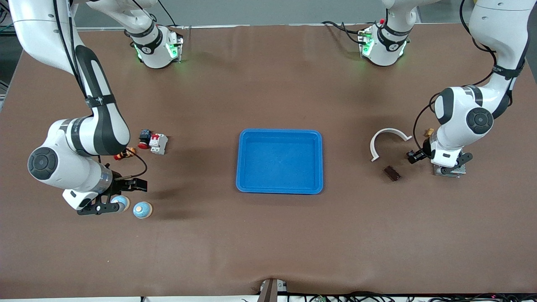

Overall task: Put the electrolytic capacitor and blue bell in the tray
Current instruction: 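Grasp a brown capacitor with the left gripper and lift it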

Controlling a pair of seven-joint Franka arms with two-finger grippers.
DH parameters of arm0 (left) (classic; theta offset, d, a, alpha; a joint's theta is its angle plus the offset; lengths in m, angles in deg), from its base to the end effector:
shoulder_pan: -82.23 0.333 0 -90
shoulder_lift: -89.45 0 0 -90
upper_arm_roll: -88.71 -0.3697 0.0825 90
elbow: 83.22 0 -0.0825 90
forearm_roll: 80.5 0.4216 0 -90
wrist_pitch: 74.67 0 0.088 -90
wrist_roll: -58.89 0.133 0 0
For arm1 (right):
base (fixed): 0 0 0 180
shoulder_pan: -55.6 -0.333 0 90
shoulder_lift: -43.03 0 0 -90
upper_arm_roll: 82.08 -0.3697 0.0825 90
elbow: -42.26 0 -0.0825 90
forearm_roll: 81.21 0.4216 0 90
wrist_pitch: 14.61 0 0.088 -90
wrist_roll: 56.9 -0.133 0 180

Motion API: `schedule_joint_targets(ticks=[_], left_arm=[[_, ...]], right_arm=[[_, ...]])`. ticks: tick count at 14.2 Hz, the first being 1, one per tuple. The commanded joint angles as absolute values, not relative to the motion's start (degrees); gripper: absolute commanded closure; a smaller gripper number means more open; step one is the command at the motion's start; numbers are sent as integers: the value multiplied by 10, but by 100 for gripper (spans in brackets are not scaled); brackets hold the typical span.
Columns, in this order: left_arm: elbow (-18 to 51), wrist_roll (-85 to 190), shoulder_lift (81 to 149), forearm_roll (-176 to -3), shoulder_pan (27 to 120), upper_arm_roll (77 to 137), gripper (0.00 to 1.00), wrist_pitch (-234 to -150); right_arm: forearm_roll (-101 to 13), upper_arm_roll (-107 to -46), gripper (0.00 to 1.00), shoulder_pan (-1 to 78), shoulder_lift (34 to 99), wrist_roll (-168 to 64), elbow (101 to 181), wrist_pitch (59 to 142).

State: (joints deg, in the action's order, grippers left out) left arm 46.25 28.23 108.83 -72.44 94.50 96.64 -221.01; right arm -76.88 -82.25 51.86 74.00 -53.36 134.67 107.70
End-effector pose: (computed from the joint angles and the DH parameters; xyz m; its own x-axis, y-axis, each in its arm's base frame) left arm 0.5702 0.0417 0.2014 0.8776 0.4789 -0.0201 0.4777 -0.8774 -0.0439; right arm 0.7420 0.0554 0.3100 0.9959 0.0890 -0.0160 0.0878 -0.9940 -0.0657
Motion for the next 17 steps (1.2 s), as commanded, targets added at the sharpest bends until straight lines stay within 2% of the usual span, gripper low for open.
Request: schedule_joint_targets(ticks=[1, 4, 8, 10, 12, 13, 17], left_arm=[[469, 265, 1095, -710, 947, 969, 36, -2222], [470, 263, 1101, -710, 947, 969, 37, -2221], [470, 263, 1109, -710, 947, 969, 48, -2221], [469, 263, 1113, -710, 948, 968, 66, -2221], [469, 263, 1115, -710, 947, 969, 92, -2221], [468, 262, 1113, -710, 947, 969, 100, -2220], [460, 237, 1098, -710, 939, 976, 100, -2215]], right_arm=[[-762, -823, 0, 512, 778, -532, 1303, 1074], [-763, -823, 0, 513, 791, -518, 1301, 1088], [-765, -822, 0, 520, 808, -429, 1294, 1106], [-766, -821, 0, 520, 818, -379, 1286, 1109], [-767, -821, 0, 522, 829, -325, 1275, 1118], [-767, -821, 0, 525, 835, -297, 1270, 1119], [-768, -820, 0, 535, 844, -172, 1265, 1126]])
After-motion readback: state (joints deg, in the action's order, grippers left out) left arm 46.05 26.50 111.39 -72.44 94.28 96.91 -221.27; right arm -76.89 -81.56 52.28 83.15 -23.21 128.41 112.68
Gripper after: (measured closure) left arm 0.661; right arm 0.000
